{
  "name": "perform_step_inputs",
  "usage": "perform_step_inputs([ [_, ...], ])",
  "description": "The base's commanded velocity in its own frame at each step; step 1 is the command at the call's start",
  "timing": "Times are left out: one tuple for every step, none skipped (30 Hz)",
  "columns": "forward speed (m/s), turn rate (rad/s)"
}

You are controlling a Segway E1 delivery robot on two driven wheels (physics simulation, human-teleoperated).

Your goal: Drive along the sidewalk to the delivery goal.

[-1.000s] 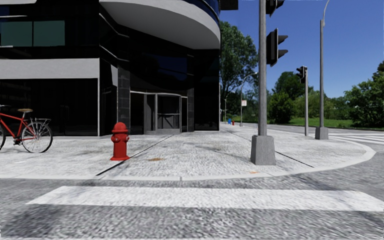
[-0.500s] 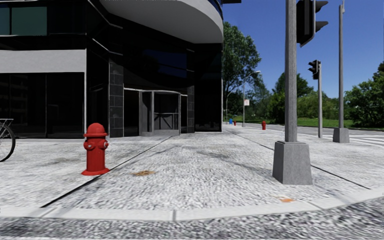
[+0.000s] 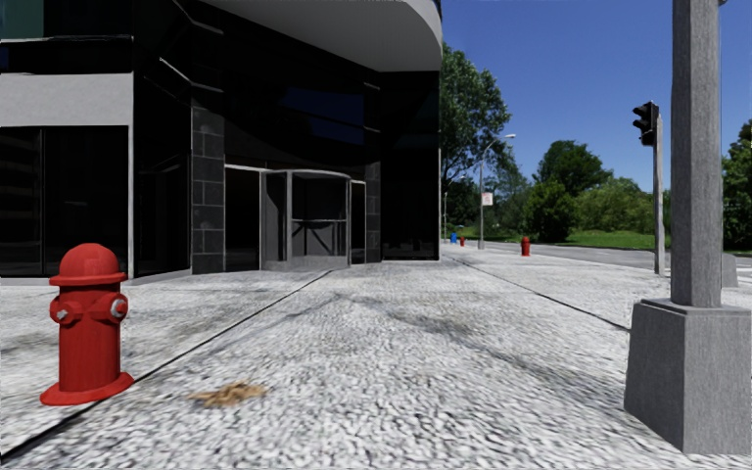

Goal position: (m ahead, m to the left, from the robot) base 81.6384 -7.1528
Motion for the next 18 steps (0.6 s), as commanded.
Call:
perform_step_inputs([
  [2.00, 0.00],
  [2.00, 0.00],
  [2.00, 0.00],
  [2.00, 0.00],
  [2.00, 0.00],
  [2.00, 0.00],
  [2.00, 0.00],
  [2.00, 0.00],
  [2.00, 0.00],
  [2.00, 0.00],
  [2.00, 0.00],
  [2.00, 0.00],
  [2.00, 0.00],
  [2.00, 0.00],
  [2.00, 0.00],
  [2.00, 0.00],
  [2.00, 0.00],
  [2.00, 0.00],
])
